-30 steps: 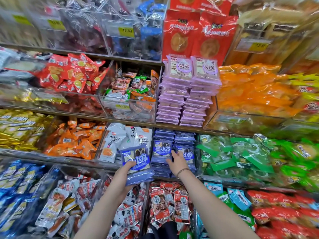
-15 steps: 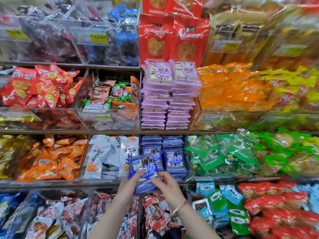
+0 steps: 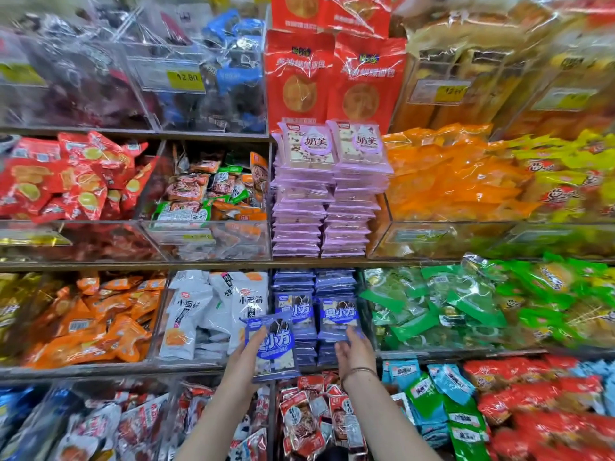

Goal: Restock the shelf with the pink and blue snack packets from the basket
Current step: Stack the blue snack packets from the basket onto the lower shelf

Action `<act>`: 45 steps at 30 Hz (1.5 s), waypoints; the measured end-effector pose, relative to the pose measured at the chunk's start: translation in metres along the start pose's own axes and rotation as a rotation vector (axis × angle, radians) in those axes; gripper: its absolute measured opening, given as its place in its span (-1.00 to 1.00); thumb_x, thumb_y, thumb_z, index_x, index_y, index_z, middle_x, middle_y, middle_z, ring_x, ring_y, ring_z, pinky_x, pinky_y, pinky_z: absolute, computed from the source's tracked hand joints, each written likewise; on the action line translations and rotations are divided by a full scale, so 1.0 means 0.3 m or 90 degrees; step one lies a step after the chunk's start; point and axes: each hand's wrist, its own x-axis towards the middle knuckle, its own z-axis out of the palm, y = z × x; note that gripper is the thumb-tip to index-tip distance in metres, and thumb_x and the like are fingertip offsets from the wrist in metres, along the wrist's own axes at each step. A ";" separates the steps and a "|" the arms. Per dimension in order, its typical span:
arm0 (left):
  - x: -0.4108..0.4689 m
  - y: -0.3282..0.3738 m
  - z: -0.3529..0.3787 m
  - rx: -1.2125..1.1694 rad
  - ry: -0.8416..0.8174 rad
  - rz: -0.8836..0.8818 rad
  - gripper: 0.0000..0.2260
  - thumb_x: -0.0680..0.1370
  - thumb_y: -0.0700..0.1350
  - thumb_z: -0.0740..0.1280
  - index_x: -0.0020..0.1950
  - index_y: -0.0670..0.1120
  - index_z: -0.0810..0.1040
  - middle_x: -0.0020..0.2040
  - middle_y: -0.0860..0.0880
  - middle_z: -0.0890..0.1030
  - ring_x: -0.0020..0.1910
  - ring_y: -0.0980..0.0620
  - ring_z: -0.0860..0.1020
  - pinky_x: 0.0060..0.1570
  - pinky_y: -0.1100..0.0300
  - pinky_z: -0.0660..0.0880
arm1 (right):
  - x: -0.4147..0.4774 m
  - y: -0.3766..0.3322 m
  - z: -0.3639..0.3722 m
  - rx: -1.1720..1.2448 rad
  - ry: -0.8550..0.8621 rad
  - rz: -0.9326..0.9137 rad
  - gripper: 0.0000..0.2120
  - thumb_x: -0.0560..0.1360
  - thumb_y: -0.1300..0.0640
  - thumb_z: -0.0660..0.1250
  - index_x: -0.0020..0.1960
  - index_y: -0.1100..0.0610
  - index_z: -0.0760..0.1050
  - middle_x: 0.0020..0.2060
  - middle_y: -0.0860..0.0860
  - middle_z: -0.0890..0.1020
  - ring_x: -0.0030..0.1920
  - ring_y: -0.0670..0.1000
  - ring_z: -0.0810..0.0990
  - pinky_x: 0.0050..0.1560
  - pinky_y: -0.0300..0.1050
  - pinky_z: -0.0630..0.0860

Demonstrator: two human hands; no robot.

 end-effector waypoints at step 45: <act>0.125 -0.092 -0.131 0.943 0.109 0.615 -0.78 0.52 0.08 0.23 -0.18 -0.04 0.50 -0.24 0.06 0.44 -0.25 0.11 0.31 -0.23 0.18 0.31 | 0.035 0.021 0.157 -1.118 -0.199 -0.410 -0.30 0.52 -0.13 0.25 0.51 0.12 0.05 0.50 0.08 0.15 0.49 0.07 0.12 0.44 -0.06 0.20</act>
